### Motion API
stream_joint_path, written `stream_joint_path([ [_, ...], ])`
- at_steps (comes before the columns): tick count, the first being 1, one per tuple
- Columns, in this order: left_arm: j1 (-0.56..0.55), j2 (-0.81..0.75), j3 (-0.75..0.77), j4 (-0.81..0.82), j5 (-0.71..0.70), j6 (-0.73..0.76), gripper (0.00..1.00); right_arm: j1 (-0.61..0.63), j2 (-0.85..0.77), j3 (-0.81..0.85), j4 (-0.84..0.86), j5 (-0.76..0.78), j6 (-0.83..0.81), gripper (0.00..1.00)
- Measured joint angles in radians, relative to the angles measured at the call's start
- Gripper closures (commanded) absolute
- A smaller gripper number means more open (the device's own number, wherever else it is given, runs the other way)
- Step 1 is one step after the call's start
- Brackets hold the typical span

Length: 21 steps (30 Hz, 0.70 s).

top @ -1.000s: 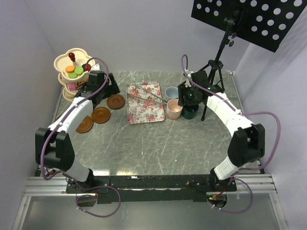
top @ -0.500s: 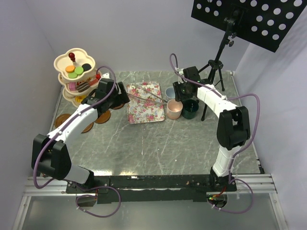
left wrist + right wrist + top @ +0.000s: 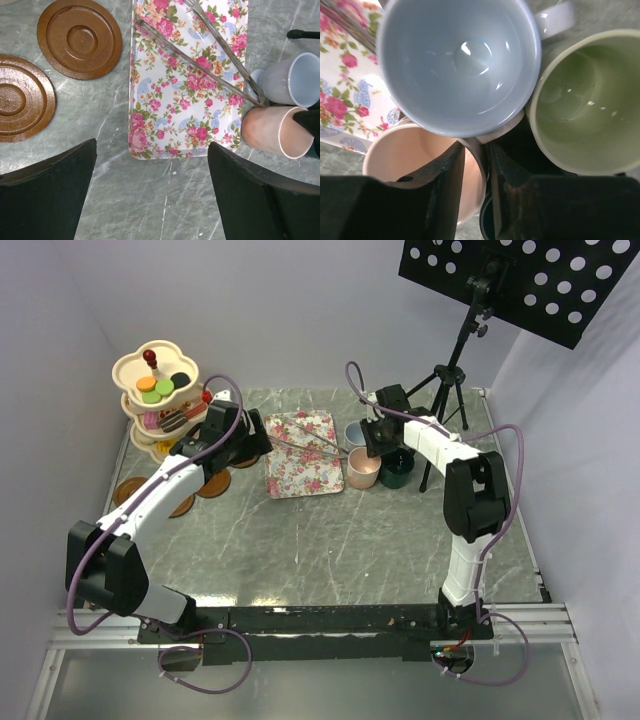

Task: Serve the afternoon tea
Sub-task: Pick up the cup at the center of the board.

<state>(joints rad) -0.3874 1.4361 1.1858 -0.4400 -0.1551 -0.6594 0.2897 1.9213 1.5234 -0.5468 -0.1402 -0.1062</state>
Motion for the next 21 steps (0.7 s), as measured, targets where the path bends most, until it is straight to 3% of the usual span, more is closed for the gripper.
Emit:
stream_joint_path([
  [4, -0.001, 0.000, 0.011, -0.004, -0.001, -0.004, 0.03, 0.000, 0.018, 0.001, -0.007, -0.003, -0.004, 0.75],
  [8, -0.001, -0.001, 0.013, -0.018, -0.010, -0.008, 0.03, 0.000, 0.018, 0.001, -0.014, -0.005, -0.016, 0.98],
  [9, -0.002, -0.003, 0.013, -0.023, -0.013, -0.007, 0.02, 0.000, 0.018, 0.001, -0.018, -0.007, -0.016, 1.00],
  [21, -0.017, -0.064, 0.064, -0.061, -0.035, 0.010, 0.04, 0.000, -0.058, -0.015, -0.093, -0.008, -0.005, 1.00],
])
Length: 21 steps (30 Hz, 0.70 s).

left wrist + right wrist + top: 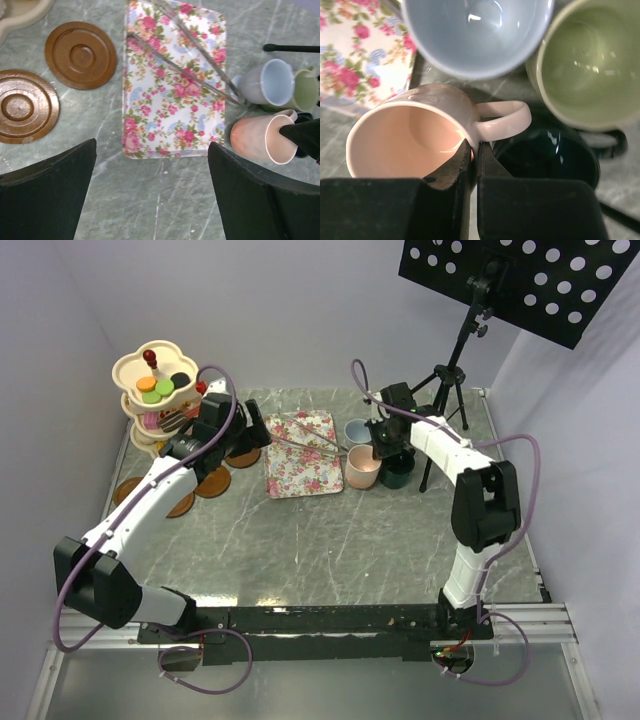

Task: Serve the afternoon tea
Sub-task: Pick up the cup at the center of the board.

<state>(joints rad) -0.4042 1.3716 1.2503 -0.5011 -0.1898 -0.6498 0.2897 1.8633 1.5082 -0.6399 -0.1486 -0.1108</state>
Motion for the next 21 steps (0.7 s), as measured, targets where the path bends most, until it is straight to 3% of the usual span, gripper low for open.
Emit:
stream_joint_path([
  [11, -0.135, 0.064, 0.167, -0.025, 0.029, -0.054, 0.04, 0.011, -0.173, 0.006, -0.083, -0.025, 0.138, 1.00],
  [21, -0.255, 0.172, 0.230, 0.024, 0.155, -0.076, 0.04, 0.109, -0.181, 0.038, -0.089, 0.018, 0.216, 1.00],
])
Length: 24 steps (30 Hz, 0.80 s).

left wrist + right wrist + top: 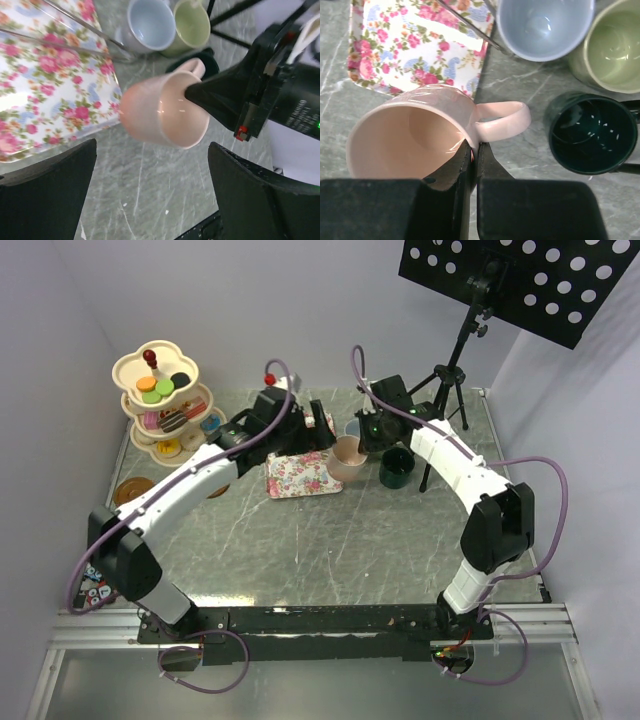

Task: Serve the afternoon tea
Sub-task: Pick up the cup at the center of the board.

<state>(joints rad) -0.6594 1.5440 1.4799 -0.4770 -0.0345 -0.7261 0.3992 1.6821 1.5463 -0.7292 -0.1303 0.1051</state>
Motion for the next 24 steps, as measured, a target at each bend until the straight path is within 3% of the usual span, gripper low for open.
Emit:
stream_joint_path([
  [5, -0.052, 0.103, 0.071, -0.058, -0.029, 0.010, 0.10, 0.057, 0.000, 0.038, -0.005, 0.036, 0.013, 1.00],
  [7, -0.069, 0.144, 0.114, -0.102, -0.077, 0.015, 0.24, 0.075, 0.000, 0.050, -0.003, 0.042, 0.018, 1.00],
  [11, -0.085, 0.186, 0.158, -0.158, -0.156, 0.017, 0.69, 0.107, 0.000, 0.058, -0.001, 0.055, 0.027, 1.00],
  [14, -0.085, 0.188, 0.159, -0.191, -0.206, 0.026, 0.94, 0.123, 0.000, 0.058, -0.009, 0.069, 0.029, 1.00],
  [15, -0.084, 0.189, 0.159, -0.188, -0.217, 0.026, 0.99, 0.127, 0.001, 0.059, -0.009, 0.071, 0.039, 1.00],
  [17, -0.089, 0.192, 0.160, -0.198, -0.249, 0.028, 0.99, 0.135, 0.005, 0.068, -0.008, 0.081, 0.043, 1.00],
  [19, -0.094, 0.196, 0.161, -0.203, -0.271, 0.027, 0.99, 0.143, 0.005, 0.072, -0.010, 0.096, 0.044, 0.88],
  [22, -0.092, 0.201, 0.165, -0.211, -0.278, 0.025, 0.99, 0.143, 0.007, 0.072, -0.011, 0.093, 0.053, 0.53],
  [24, -0.076, 0.202, 0.158, -0.231, -0.267, 0.020, 0.99, 0.143, 0.007, 0.081, -0.003, 0.077, 0.066, 0.39],
])
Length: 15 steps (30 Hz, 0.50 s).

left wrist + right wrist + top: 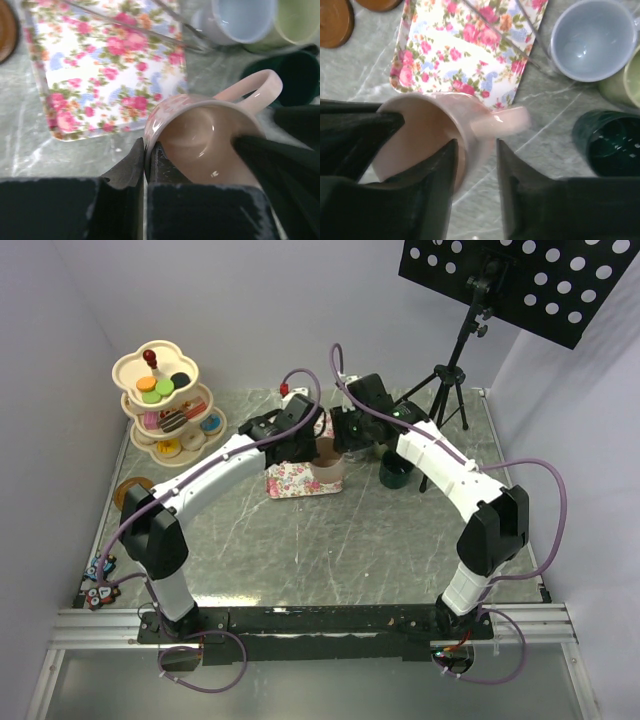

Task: Serve the afternoon tea
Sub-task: Pick up the cup at the center of the board, then place the cup on the coaster.

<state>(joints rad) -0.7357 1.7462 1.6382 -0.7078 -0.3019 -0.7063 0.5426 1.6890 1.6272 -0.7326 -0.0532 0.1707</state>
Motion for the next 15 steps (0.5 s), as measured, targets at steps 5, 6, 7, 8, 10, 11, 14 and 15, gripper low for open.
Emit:
stream_joint_path([
  [5, 0.101, -0.021, -0.103, 0.025, 0.012, -0.006, 0.99, -0.012, -0.002, 0.028, 0.016, -0.017, 0.016, 0.22],
  [6, 0.128, -0.031, -0.136, 0.037, 0.016, 0.003, 0.99, -0.018, -0.003, 0.028, 0.016, -0.021, 0.020, 0.22],
  [7, 0.158, -0.043, -0.173, 0.050, 0.019, 0.018, 0.99, -0.026, -0.004, 0.028, 0.016, -0.023, 0.023, 0.21],
  [8, 0.180, -0.053, -0.202, 0.060, 0.022, 0.035, 0.99, -0.038, -0.005, 0.028, 0.017, -0.031, 0.027, 0.21],
  [10, 0.244, -0.079, -0.259, 0.080, 0.031, 0.079, 0.99, -0.070, -0.013, 0.024, 0.026, -0.046, 0.041, 0.21],
  [11, 0.277, -0.089, -0.275, 0.087, 0.034, 0.103, 0.99, -0.092, -0.022, 0.016, 0.034, -0.053, 0.047, 0.20],
  [14, 0.363, -0.097, -0.284, 0.122, 0.044, 0.169, 0.99, -0.149, -0.059, -0.012, 0.046, -0.065, 0.060, 0.20],
  [15, 0.387, -0.097, -0.284, 0.140, 0.046, 0.182, 0.99, -0.164, -0.070, -0.019, 0.047, -0.066, 0.062, 0.20],
])
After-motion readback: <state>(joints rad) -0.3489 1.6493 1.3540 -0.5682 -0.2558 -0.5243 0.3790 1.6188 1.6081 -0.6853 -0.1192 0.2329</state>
